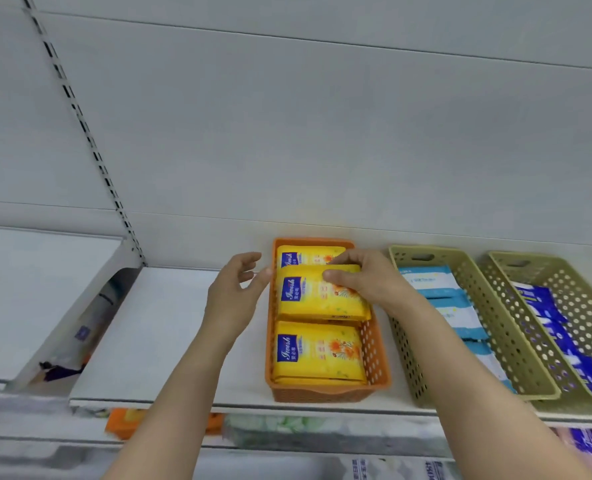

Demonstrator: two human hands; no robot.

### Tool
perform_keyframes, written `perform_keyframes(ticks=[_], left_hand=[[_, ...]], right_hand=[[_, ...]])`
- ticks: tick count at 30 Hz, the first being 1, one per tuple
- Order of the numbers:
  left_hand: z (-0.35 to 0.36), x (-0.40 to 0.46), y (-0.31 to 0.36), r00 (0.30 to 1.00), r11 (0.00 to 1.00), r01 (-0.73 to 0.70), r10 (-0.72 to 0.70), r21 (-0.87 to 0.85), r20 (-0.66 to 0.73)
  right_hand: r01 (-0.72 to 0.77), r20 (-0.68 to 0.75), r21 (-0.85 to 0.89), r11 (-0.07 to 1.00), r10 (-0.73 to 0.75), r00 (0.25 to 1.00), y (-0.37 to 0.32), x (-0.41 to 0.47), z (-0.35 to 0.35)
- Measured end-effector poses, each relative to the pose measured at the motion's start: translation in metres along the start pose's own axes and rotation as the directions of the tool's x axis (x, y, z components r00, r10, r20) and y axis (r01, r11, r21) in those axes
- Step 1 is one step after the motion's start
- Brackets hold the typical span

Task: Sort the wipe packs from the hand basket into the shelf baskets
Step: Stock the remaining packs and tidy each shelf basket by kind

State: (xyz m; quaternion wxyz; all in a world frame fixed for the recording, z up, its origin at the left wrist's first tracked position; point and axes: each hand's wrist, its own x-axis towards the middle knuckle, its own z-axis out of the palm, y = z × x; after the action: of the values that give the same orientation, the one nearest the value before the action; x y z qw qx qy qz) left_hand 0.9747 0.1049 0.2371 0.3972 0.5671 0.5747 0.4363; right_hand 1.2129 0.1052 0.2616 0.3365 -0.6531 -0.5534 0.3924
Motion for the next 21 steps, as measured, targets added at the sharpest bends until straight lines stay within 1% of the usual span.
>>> perform_keyframes(ticks=[2, 3, 4, 6, 7, 8, 9, 10, 11, 13, 14, 16, 21], left_hand=[[0.003, -0.003, 0.001, 0.998, 0.994, -0.063, 0.062, 0.085, 0.007], [0.006, -0.005, 0.000, 0.996, 0.988, -0.091, 0.089, 0.124, 0.023], [0.008, -0.007, 0.000, 0.992, 0.979, -0.121, 0.114, 0.165, 0.050], [0.015, -0.011, -0.003, 0.978, 0.947, -0.190, 0.161, 0.257, 0.130], [0.019, -0.012, -0.005, 0.968, 0.925, -0.227, 0.180, 0.305, 0.173], [0.023, -0.014, -0.007, 0.959, 0.902, -0.253, 0.187, 0.349, 0.211], [0.027, -0.014, -0.009, 0.954, 0.883, -0.265, 0.181, 0.387, 0.240], [0.030, -0.015, -0.010, 0.951, 0.869, -0.267, 0.168, 0.418, 0.258], [0.033, -0.015, -0.012, 0.950, 0.857, -0.266, 0.156, 0.441, 0.270], [0.037, -0.015, -0.014, 0.949, 0.837, -0.268, 0.143, 0.478, 0.282], [0.039, -0.015, -0.015, 0.949, 0.827, -0.269, 0.140, 0.493, 0.282], [0.041, -0.015, -0.015, 0.952, 0.807, -0.269, 0.142, 0.526, 0.270], [0.045, -0.020, -0.020, 0.963, 0.776, -0.248, 0.132, 0.580, 0.235]], right_hand=[[0.009, -0.008, -0.099, 0.995, -0.010, 1.000, 0.002, 0.001, 0.009], [0.028, -0.018, -0.161, 0.987, -0.032, 0.999, 0.003, 0.002, 0.013], [0.072, -0.040, -0.254, 0.964, -0.085, 0.996, 0.004, 0.003, 0.018], [0.174, -0.106, -0.484, 0.857, -0.255, 0.961, 0.007, 0.004, 0.024], [0.206, -0.137, -0.565, 0.799, -0.338, 0.931, 0.007, 0.003, 0.026], [0.228, -0.154, -0.613, 0.757, -0.398, 0.905, 0.009, 0.003, 0.026], [0.247, -0.146, -0.635, 0.732, -0.427, 0.892, 0.010, 0.003, 0.025], [0.260, -0.108, -0.644, 0.719, -0.421, 0.900, 0.014, 0.004, 0.023], [0.266, -0.044, -0.651, 0.710, -0.385, 0.922, 0.018, 0.006, 0.022], [0.269, 0.109, -0.685, 0.677, -0.270, 0.957, 0.026, 0.007, 0.022], [0.276, 0.163, -0.698, 0.661, -0.229, 0.960, 0.030, 0.007, 0.023], [0.293, 0.196, -0.701, 0.650, -0.219, 0.956, 0.036, 0.007, 0.024], [0.313, 0.191, -0.689, 0.654, -0.254, 0.948, 0.036, 0.011, 0.024]])
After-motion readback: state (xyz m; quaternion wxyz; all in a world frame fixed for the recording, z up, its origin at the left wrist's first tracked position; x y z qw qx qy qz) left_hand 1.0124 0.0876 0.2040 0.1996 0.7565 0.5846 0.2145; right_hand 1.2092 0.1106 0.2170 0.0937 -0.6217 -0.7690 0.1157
